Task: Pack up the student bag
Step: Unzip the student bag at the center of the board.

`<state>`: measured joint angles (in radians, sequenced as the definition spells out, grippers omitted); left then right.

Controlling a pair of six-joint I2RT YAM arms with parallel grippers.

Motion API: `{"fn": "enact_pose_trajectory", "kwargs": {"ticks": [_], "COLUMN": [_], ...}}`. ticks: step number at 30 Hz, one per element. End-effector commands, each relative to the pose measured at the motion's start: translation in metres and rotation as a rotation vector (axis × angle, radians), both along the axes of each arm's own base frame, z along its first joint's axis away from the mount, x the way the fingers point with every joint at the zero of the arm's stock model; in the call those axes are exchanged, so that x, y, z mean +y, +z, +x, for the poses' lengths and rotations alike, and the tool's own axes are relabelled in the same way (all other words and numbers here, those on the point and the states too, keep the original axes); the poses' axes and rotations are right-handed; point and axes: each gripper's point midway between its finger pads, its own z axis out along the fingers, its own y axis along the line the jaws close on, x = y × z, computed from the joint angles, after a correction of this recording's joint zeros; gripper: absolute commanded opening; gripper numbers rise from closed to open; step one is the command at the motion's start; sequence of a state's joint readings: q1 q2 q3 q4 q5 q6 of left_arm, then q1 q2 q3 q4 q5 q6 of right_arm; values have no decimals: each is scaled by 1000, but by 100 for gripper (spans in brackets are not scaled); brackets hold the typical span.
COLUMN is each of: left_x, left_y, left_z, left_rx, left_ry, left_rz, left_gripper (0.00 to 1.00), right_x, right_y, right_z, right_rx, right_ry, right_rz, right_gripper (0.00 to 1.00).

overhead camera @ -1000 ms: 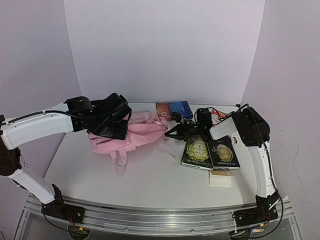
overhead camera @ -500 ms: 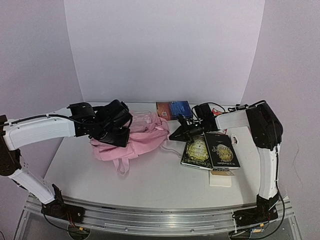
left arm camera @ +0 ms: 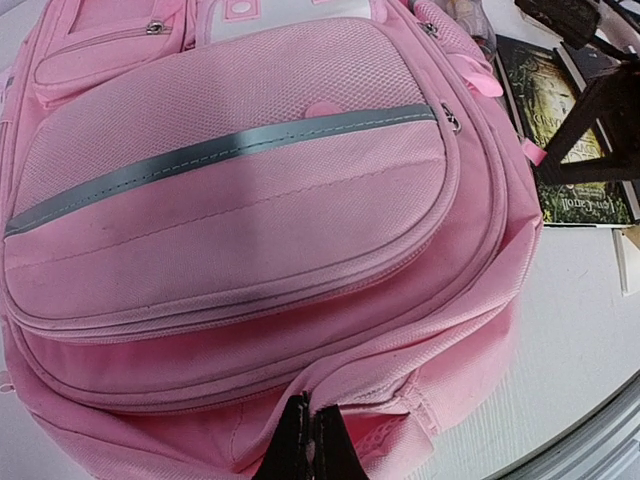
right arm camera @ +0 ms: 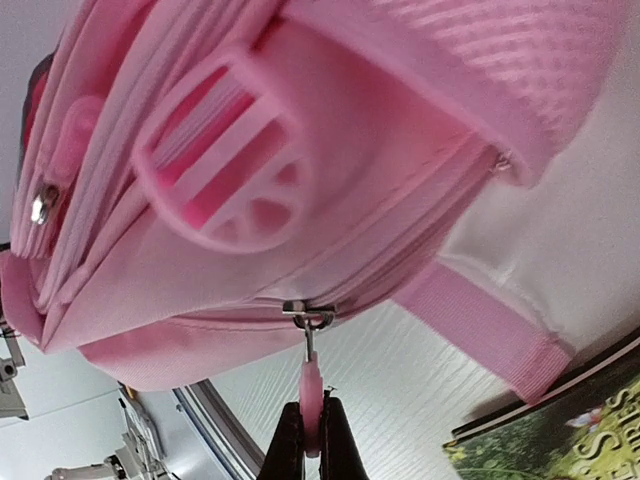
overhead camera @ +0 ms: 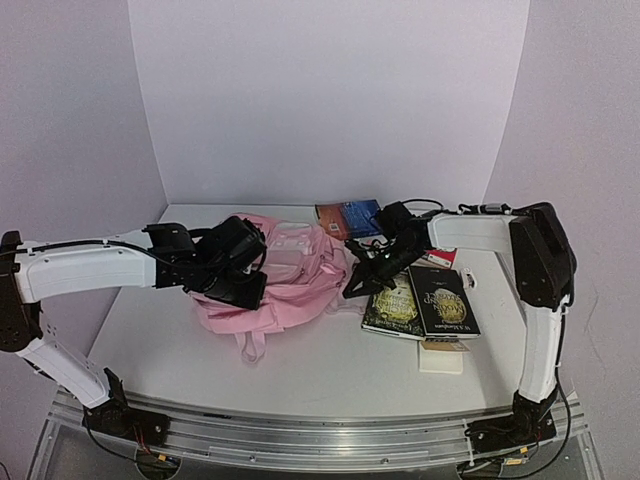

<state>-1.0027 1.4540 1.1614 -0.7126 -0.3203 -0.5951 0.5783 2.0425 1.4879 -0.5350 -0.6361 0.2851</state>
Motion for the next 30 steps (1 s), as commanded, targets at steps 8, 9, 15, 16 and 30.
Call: {"fn": "enact_pose_trajectory", "kwargs": {"ticks": [8, 9, 15, 16, 30], "left_x": [-28, -32, -49, -51, -34], "left_y": [28, 29, 25, 25, 29], "left_z": [19, 18, 10, 9, -3], "left_rx": [-76, -73, -32, -24, 21], "left_ry": [52, 38, -14, -14, 66], "left_rz": [-235, -256, -344, -354, -432], "left_gripper": [0, 0, 0, 0, 60], "right_x": [50, 54, 86, 93, 89], "right_y": [67, 65, 68, 71, 26], "right_z": [-89, -94, -106, -108, -104], "right_rx": [-147, -151, -207, -224, -259], "right_ry": [261, 273, 291, 296, 156], "right_rz": [60, 55, 104, 119, 14], "right_gripper": [0, 0, 0, 0, 0]}}
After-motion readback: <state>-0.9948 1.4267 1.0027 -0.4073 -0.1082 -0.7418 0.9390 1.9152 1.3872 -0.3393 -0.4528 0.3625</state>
